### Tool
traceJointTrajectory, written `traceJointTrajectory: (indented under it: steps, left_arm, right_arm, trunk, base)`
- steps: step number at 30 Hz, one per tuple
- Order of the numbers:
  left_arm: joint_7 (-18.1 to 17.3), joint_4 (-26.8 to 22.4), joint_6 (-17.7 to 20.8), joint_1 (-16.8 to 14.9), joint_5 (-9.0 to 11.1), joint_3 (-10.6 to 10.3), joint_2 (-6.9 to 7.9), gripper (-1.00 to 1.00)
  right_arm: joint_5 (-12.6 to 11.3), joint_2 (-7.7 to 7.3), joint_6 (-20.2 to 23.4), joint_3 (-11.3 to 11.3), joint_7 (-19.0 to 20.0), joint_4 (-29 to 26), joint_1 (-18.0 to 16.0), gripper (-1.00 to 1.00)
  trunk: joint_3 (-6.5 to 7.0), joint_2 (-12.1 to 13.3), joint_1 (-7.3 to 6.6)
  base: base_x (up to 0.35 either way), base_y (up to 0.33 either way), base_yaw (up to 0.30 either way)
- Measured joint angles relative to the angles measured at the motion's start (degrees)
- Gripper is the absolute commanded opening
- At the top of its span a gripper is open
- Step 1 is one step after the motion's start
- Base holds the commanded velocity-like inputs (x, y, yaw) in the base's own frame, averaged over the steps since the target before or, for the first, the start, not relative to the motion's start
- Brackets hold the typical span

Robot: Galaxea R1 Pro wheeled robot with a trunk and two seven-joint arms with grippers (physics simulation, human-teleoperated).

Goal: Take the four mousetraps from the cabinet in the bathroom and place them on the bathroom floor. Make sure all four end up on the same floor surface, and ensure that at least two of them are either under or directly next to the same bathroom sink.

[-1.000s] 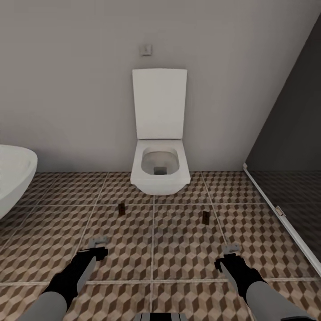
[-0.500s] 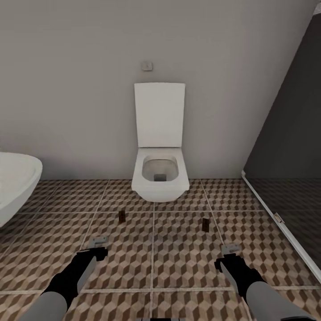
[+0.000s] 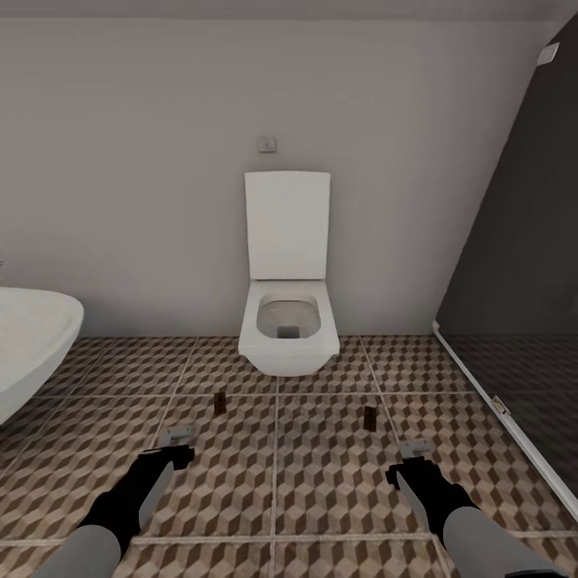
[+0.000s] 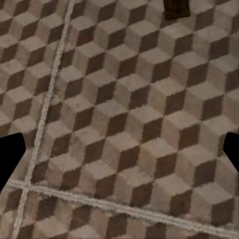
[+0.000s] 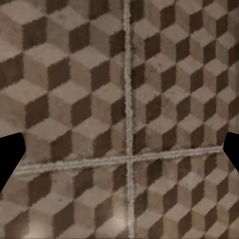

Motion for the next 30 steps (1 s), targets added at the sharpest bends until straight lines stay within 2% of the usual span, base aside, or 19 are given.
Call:
traceJointTrajectory:
  steps: [30]
  left_arm:
    - [0.0, -0.1, 0.0, 0.0, 0.0, 0.1, 0.0, 1.0]
  right_arm:
    - [0.0, -0.08, 0.0, 0.0, -0.1, 0.0, 0.0, 1.0]
  trunk:
    - [6.65, 0.4, -0.77]
  base:
    - [0.0, 0.0, 0.0]
